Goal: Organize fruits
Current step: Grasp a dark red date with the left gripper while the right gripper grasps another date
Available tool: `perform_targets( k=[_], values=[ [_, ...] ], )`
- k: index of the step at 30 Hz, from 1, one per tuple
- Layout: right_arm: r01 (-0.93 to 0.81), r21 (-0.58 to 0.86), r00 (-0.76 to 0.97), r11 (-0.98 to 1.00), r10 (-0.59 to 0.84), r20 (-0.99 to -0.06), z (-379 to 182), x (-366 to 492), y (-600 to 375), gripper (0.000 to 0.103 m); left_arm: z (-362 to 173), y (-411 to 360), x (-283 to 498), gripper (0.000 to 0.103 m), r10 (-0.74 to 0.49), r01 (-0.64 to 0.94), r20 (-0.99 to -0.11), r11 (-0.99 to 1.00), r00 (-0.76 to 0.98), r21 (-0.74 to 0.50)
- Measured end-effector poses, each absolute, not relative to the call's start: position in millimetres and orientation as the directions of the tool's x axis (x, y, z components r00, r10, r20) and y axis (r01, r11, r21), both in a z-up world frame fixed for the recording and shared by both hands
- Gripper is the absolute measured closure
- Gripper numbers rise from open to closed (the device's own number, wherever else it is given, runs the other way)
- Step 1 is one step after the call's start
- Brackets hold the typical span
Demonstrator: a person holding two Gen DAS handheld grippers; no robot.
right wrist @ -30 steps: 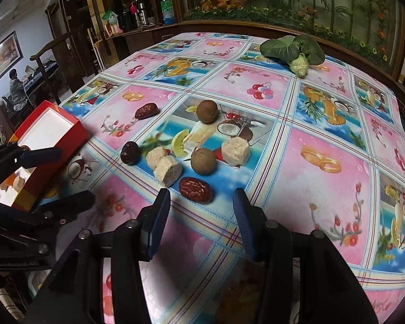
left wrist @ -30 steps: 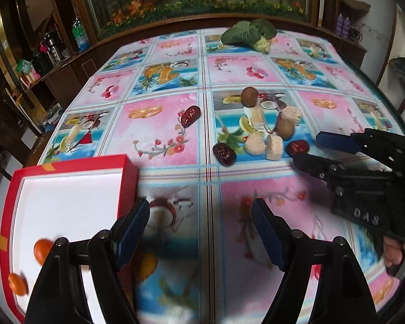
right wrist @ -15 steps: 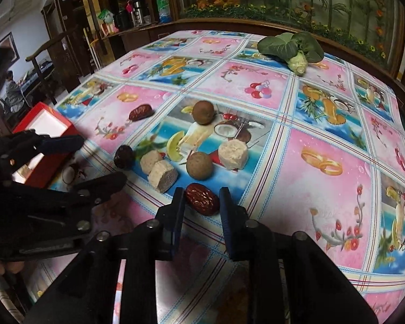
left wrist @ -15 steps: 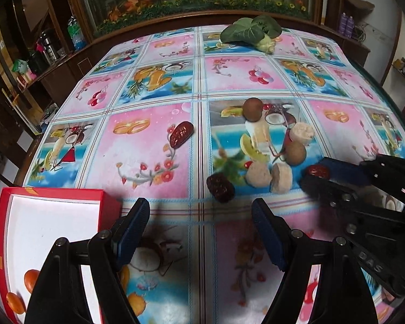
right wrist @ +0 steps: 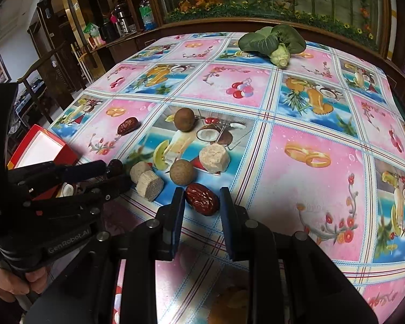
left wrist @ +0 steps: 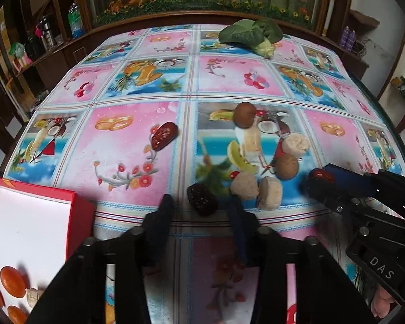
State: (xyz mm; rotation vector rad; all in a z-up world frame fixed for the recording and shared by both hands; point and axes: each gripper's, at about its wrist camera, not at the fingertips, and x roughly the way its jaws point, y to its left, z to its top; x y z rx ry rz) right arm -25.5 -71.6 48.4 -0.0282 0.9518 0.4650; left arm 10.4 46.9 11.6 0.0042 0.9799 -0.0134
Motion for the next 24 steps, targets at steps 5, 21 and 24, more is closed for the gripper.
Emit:
perform_targets(
  k=[5,21,24],
  values=[
    [-0.393,0.181,0.501,0.902,0.375,-0.780,52,-27,-74,0.075,12,45,5,0.083,-0.020,0.022,-0.822,1.000,0.568,-0.010],
    [-0.385,0.182,0.528,0.905,0.378,-0.761,56,-31,-77,0.075,44,34,-43,0.083,-0.003,0.037,-0.735,0.999,0.678,0.031],
    [-0.384,0.190,0.549,0.904,0.389,-0.740,60,-34,-80,0.075,53,33,-57,0.083,-0.007,0.035,-0.709,0.999,0.705,0.025]
  ],
)
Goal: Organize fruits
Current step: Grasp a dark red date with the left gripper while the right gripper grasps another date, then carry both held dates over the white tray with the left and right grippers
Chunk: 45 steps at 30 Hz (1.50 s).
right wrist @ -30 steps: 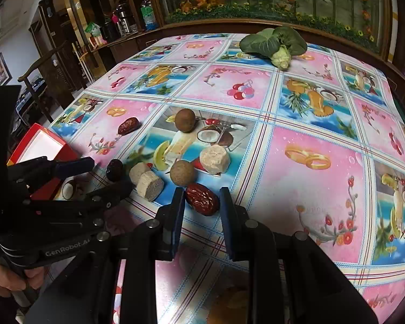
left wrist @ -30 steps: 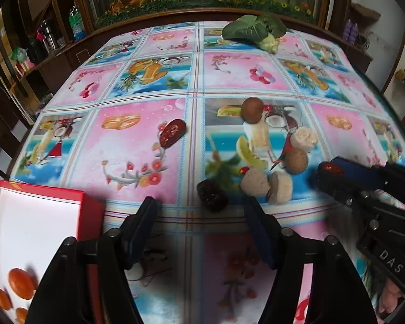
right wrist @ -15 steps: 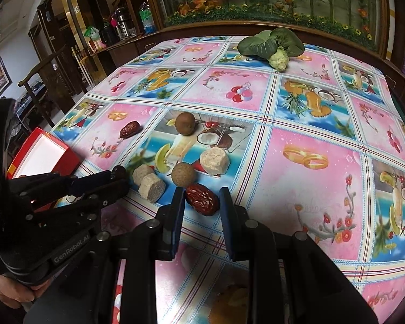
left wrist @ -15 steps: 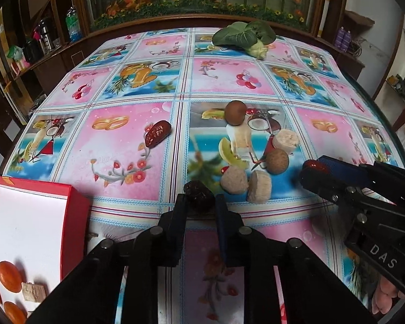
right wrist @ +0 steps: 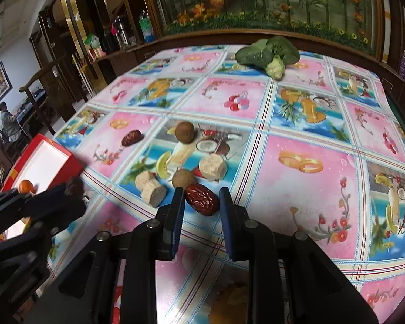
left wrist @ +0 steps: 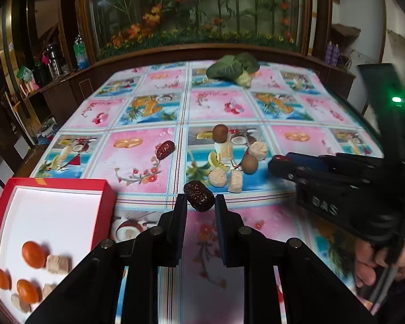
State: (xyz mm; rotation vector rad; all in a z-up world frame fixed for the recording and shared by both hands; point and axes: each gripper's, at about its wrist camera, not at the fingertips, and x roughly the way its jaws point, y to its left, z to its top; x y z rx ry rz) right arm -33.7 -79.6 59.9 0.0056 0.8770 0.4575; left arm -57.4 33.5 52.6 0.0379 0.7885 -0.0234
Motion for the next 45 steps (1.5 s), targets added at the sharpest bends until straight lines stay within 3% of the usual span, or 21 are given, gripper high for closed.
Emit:
perform_targets(
  k=[12,22,33,45],
  values=[
    [-0.396,0.338,0.589,0.853,0.519,-0.620,83,-51,-80,0.075,92,72,-118,0.083,0.026,-0.037,-0.612,0.999,0.791,-0.006],
    [-0.524,0.405,0.533,0.749,0.659,-0.530,97,-92,4,0.075,100,131,-152,0.083,0.132,-0.163,-0.579,0.987,0.804,-0.002],
    [-0.670,0.356,0.403,0.651,0.722,-0.562,90,-135,103,0.075,85,190,-170,0.083,0.217,-0.289,-0.593,0.957,0.775,-0.028],
    [-0.755,0.289,0.313,0.588,0.712,-0.629,75,-157,131,0.075,62,218,-174,0.083,0.242,-0.337,-0.631,0.941,0.737,-0.033]
  ],
)
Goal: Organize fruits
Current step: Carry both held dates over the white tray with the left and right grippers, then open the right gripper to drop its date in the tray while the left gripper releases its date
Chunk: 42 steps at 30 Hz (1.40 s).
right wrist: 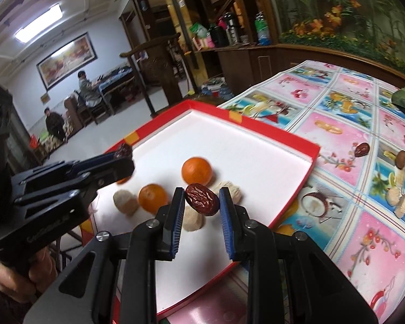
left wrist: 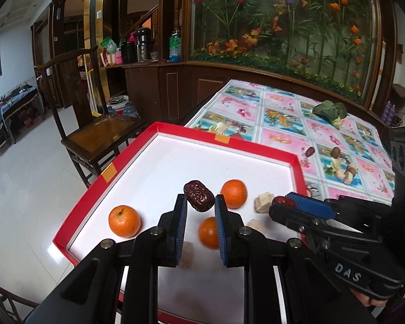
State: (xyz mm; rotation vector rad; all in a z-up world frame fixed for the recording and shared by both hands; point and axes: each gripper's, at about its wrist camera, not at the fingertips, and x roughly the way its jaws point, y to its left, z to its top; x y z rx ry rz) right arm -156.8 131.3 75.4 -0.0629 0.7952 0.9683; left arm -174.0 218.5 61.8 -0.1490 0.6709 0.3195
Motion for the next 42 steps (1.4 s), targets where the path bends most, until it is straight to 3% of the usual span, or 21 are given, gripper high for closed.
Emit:
perform_targets(
  k=[24,25,27,28,29,35,38,42],
  values=[
    [-0.717,0.308,0.265,0.625,0.653,-0.710,61,-149,134,0.074,42,209,-168,0.082,0.304,-0.343,-0.662,0.936,0.685,0.075],
    [-0.719,0.305,0.265,0.625,0.652,-0.711,61,-149,134,0.074,43,208,-168,0.081,0.309,-0.344,-0.662,0.935,0.683,0.082],
    [-0.724,0.298,0.265,0.622,0.650,-0.712,61,-150,135,0.071,43,208,-168,0.067,0.321,-0.353,-0.662,0.931,0.677,0.091],
    [-0.728,0.295,0.266,0.619,0.651,-0.711,61,-151,135,0.070,43,208,-168,0.052,0.326,-0.358,-0.660,0.929,0.677,0.091],
    [-0.730,0.291,0.269,0.619,0.651,-0.710,62,-151,134,0.069,43,208,-169,0.047,0.337,-0.370,-0.657,0.924,0.674,0.095],
    [-0.724,0.299,0.282,0.622,0.662,-0.694,66,-151,127,0.063,43,212,-170,0.034,0.353,-0.399,-0.659,0.913,0.664,0.086],
    [-0.713,0.313,0.305,0.627,0.680,-0.667,72,-151,120,0.054,42,210,-169,0.032,0.356,-0.402,-0.658,0.911,0.663,0.088],
    [-0.701,0.335,0.325,0.629,0.700,-0.635,78,-149,110,0.053,43,209,-169,0.032,0.360,-0.404,-0.654,0.910,0.666,0.090]
  ],
)
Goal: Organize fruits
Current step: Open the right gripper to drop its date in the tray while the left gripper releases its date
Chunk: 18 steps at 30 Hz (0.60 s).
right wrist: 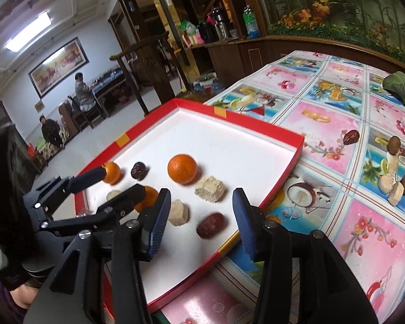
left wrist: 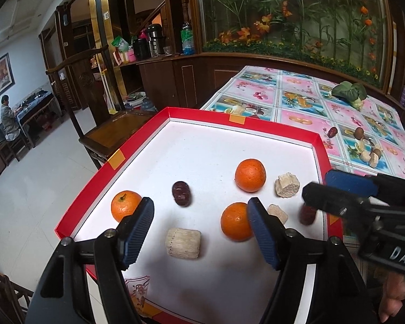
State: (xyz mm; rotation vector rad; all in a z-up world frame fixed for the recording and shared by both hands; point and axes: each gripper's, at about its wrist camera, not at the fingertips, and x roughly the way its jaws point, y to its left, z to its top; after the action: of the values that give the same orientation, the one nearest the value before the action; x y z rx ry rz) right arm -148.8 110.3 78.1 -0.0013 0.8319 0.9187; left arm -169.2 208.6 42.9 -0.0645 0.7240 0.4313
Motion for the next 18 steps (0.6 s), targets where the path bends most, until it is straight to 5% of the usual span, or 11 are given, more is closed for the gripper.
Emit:
perform_targets(
  k=[18],
  values=[
    [-0.665,0.380,0.355,0.643,0.720,-0.597,86,-139,91,0.050,51,195,-166,0.027,0.376,-0.397,-0.636,0.910,0.674,0.119]
  ],
)
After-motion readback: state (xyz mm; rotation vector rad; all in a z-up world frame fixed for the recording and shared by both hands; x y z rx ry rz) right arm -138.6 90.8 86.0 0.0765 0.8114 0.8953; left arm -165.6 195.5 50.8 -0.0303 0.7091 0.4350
